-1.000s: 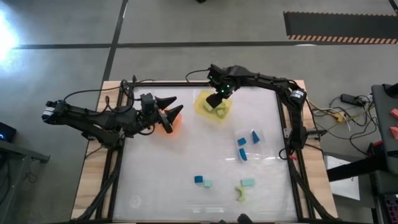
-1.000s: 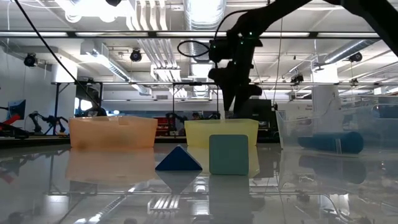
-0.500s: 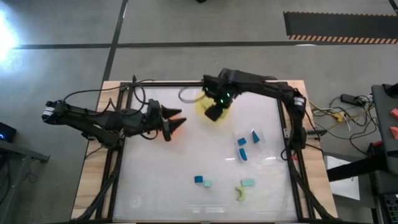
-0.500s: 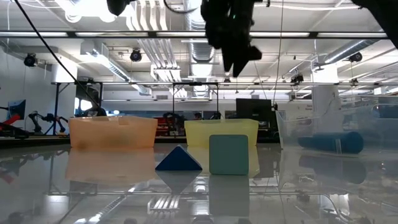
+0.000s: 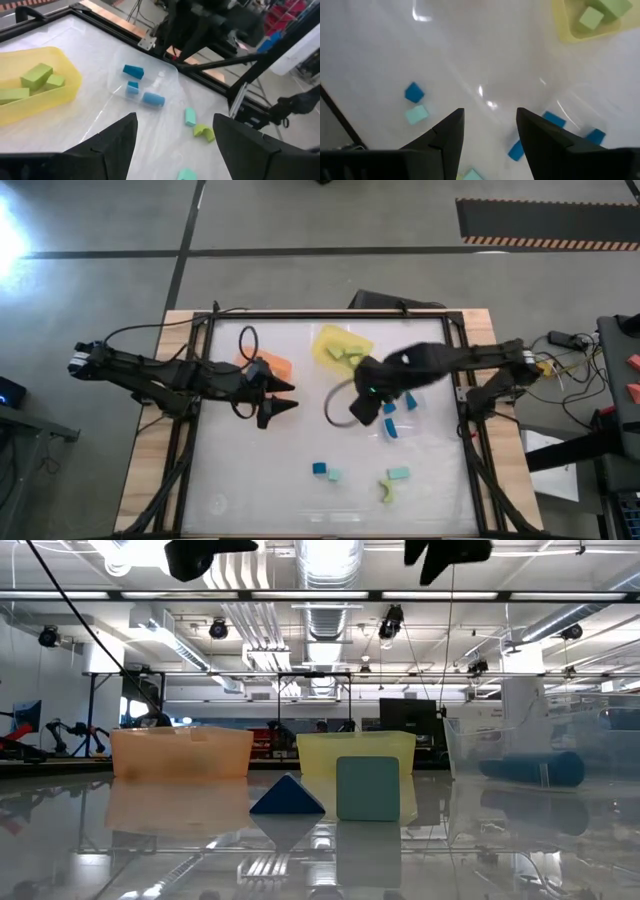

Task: Sort & place blocks by color
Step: Put the blue block into the transparent bin

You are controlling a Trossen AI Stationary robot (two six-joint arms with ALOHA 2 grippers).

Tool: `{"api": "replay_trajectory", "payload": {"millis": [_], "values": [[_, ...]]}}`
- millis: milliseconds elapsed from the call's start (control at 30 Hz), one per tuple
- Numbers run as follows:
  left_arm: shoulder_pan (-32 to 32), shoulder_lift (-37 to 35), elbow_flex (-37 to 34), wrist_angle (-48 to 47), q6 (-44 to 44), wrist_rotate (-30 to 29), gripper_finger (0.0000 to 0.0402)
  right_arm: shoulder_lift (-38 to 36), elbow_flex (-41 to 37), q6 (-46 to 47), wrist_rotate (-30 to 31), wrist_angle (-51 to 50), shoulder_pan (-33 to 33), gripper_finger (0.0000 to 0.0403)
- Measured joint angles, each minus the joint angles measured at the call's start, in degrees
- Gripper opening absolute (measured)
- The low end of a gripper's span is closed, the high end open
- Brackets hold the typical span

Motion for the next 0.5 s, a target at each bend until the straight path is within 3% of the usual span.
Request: {"api": "replay_trajectory", "payload": {"millis": [200,500], "values": [[-0.1,1.7,0.7,0.2,0.2,0.7,0.0244,-5.8,-7.2,2.6,5.5,6.9,5.2,0.0166],[-2.3,5.7,0.5,0.1,-2.7,1.1,0.0244,-15.3,-23.0,-4.1,5.5,21.0,6.4,0.0166]]}}
